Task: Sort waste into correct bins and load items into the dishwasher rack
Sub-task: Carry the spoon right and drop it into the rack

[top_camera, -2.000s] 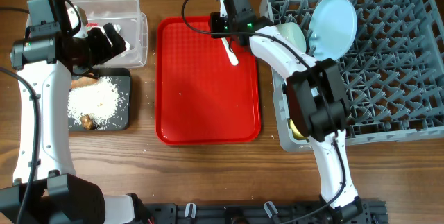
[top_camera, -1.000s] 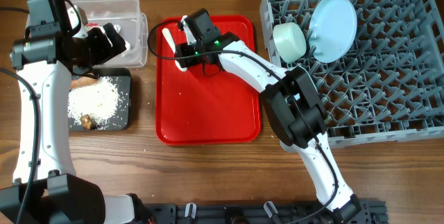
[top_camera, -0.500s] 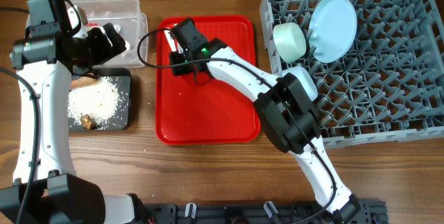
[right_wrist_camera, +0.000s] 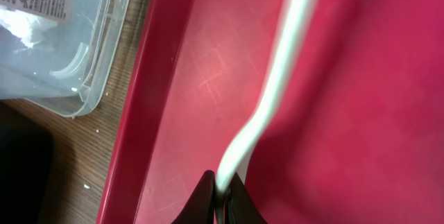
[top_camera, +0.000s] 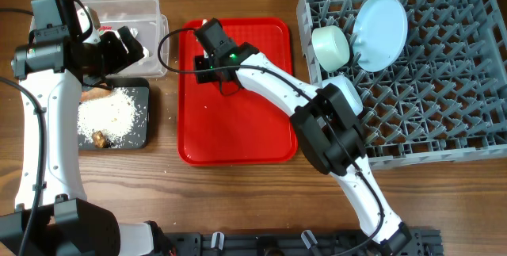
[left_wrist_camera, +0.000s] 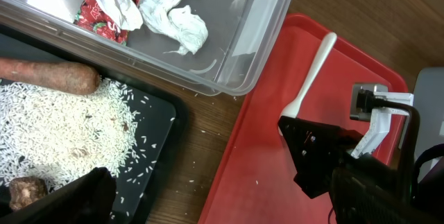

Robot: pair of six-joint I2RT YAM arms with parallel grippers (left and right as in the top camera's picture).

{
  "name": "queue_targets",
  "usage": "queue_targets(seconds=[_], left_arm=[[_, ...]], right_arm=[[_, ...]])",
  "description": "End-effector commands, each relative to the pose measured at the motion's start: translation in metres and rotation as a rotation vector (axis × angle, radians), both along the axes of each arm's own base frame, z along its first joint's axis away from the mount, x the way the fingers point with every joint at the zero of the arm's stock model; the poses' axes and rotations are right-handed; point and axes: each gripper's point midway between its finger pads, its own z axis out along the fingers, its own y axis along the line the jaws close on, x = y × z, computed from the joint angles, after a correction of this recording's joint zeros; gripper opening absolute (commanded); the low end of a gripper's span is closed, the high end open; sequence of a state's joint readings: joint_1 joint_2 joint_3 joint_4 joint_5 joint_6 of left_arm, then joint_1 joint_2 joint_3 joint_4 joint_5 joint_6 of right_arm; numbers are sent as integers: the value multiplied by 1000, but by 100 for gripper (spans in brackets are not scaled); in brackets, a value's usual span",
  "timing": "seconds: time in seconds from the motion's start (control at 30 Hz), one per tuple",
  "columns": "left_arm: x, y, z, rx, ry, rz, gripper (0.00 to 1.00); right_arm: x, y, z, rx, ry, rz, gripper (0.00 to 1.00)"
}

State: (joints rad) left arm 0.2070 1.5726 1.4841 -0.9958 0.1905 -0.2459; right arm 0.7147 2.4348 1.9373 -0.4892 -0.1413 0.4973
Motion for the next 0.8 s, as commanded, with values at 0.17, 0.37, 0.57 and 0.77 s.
queue_targets(seconds=[0.17,0.37,0.57,0.77], left_arm=[[1,2,4,7,-11,1,100],[1,2,4,7,-11,1,100],[1,2,4,7,-11,1,100],[1,2,4,7,-11,1,100]], right_arm=[[-5,-17,-21,-87,36,-23,4],[13,-52,95,-106,-127,-35,4],[1,-157,230,-149,-250,-168,4],[-19,-282,287,-184,-230,-501,4]])
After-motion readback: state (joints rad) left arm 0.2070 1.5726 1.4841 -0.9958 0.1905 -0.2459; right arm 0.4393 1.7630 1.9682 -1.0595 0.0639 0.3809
